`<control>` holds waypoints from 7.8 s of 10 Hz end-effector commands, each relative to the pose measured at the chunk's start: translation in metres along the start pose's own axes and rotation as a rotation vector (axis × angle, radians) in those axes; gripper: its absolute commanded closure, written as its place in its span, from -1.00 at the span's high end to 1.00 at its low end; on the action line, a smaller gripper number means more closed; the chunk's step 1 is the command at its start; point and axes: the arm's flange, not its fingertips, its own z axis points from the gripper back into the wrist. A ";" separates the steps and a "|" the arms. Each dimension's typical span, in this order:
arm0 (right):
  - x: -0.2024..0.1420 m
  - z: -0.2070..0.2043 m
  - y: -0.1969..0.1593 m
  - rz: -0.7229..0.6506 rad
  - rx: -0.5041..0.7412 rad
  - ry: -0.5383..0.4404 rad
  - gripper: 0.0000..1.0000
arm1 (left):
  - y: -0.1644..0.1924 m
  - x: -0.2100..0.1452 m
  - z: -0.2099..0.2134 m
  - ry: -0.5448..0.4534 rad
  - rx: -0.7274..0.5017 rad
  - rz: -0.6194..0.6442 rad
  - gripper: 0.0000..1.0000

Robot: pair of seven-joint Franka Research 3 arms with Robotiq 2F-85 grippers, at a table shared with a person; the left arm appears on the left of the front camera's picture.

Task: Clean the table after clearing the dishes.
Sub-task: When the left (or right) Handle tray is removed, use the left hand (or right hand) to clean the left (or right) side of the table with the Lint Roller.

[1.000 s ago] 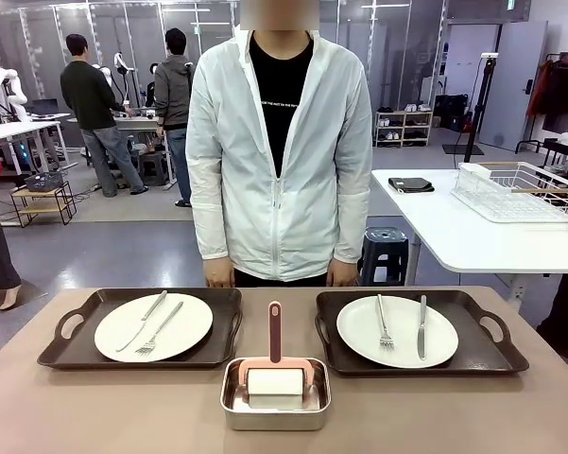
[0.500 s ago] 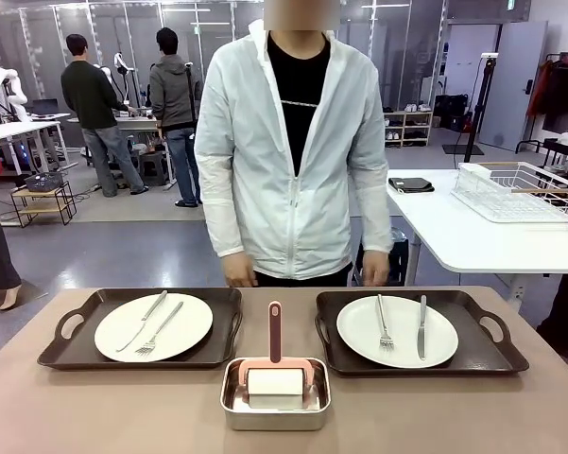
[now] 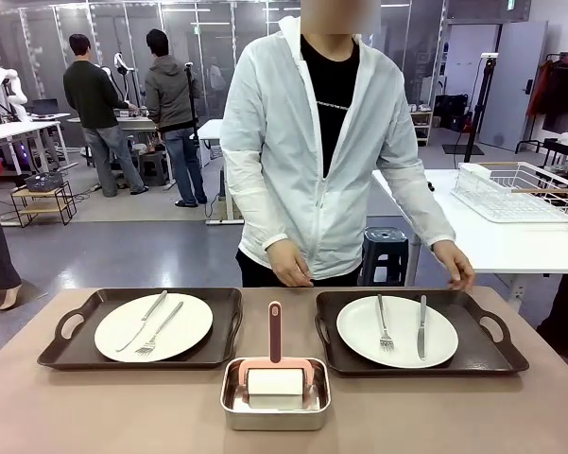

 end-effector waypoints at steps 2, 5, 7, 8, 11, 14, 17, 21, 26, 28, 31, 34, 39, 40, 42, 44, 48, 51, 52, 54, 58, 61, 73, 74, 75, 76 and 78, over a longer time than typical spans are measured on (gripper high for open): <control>-0.002 0.001 0.003 0.008 0.004 0.001 1.00 | -0.001 0.000 0.002 -0.006 -0.002 -0.002 1.00; -0.002 0.001 0.003 0.008 0.004 0.001 1.00 | -0.001 0.000 0.002 -0.006 -0.002 -0.002 1.00; -0.002 0.001 0.003 0.008 0.004 0.001 1.00 | -0.001 0.000 0.002 -0.006 -0.002 -0.002 1.00; -0.002 0.001 0.003 0.008 0.004 0.001 1.00 | -0.001 0.000 0.002 -0.006 -0.002 -0.002 1.00; -0.002 0.001 0.003 0.008 0.004 0.001 1.00 | -0.001 0.000 0.002 -0.006 -0.002 -0.002 1.00; -0.002 0.001 0.003 0.008 0.004 0.001 1.00 | -0.001 0.000 0.002 -0.006 -0.002 -0.002 1.00; 0.001 -0.039 0.033 0.186 -0.075 0.150 1.00 | -0.001 0.000 0.002 -0.006 -0.002 -0.002 1.00; -0.014 -0.179 0.098 0.570 -0.254 0.548 1.00 | -0.001 0.000 0.002 -0.006 -0.002 -0.002 1.00; -0.063 -0.359 0.109 0.844 -0.465 0.980 1.00 | -0.001 0.000 0.002 -0.006 -0.002 -0.002 1.00; -0.091 -0.407 0.103 0.926 -0.509 1.087 1.00 | -0.001 0.000 0.002 -0.006 -0.002 -0.002 1.00; -0.111 -0.436 0.102 0.942 -0.539 1.110 1.00 | -0.001 0.000 0.002 -0.006 -0.002 -0.002 1.00; -0.110 -0.429 0.098 0.940 -0.491 1.132 1.00 | -0.001 0.000 0.002 -0.006 -0.002 -0.002 1.00; -0.109 -0.431 0.096 0.940 -0.498 1.130 1.00 | -0.001 0.000 0.002 -0.006 -0.002 -0.002 1.00; -0.121 -0.456 0.107 1.020 -0.466 1.206 1.00 | -0.001 0.000 0.002 -0.006 -0.002 -0.002 1.00; -0.150 -0.507 0.119 1.140 -0.342 1.366 1.00 | -0.001 0.000 0.002 -0.006 -0.002 -0.002 1.00; -0.162 -0.552 0.127 1.227 -0.352 1.472 1.00 | -0.001 0.000 0.002 -0.006 -0.002 -0.002 1.00; -0.189 -0.638 0.141 1.352 -0.376 1.677 1.00 | -0.001 0.000 0.002 -0.006 -0.002 -0.002 1.00; -0.213 -0.666 0.152 1.404 -0.390 1.702 1.00 | -0.001 0.000 0.002 -0.006 -0.002 -0.002 1.00; -0.219 -0.671 0.151 1.418 -0.407 1.694 1.00 | -0.001 0.000 0.002 -0.006 -0.002 -0.002 1.00; -0.232 -0.677 0.149 1.399 -0.421 1.703 1.00 | -0.001 0.000 0.002 -0.006 -0.002 -0.002 1.00; -0.250 -0.691 0.146 1.388 -0.393 1.713 1.00 | -0.001 0.000 0.002 -0.006 -0.002 -0.002 1.00; -0.257 -0.699 0.138 1.369 -0.350 1.749 1.00 | -0.001 0.000 0.002 -0.006 -0.002 -0.002 1.00; -0.277 -0.708 0.124 1.320 -0.370 1.788 -0.49 | -0.001 0.000 0.002 -0.006 -0.002 -0.002 1.00; -0.276 -0.708 0.124 1.319 -0.377 1.788 -0.72 | -0.001 0.000 0.002 -0.006 -0.002 -0.002 1.00; -0.275 -0.708 0.125 1.315 -0.378 1.783 -0.88 | -0.001 0.000 0.002 -0.006 -0.002 -0.002 1.00; -0.274 -0.707 0.126 1.313 -0.378 1.773 -0.75 | -0.001 0.000 0.002 -0.006 -0.002 -0.002 1.00; -0.274 -0.705 0.132 1.324 -0.387 1.765 -1.00 | -0.001 0.000 0.002 -0.006 -0.002 -0.002 1.00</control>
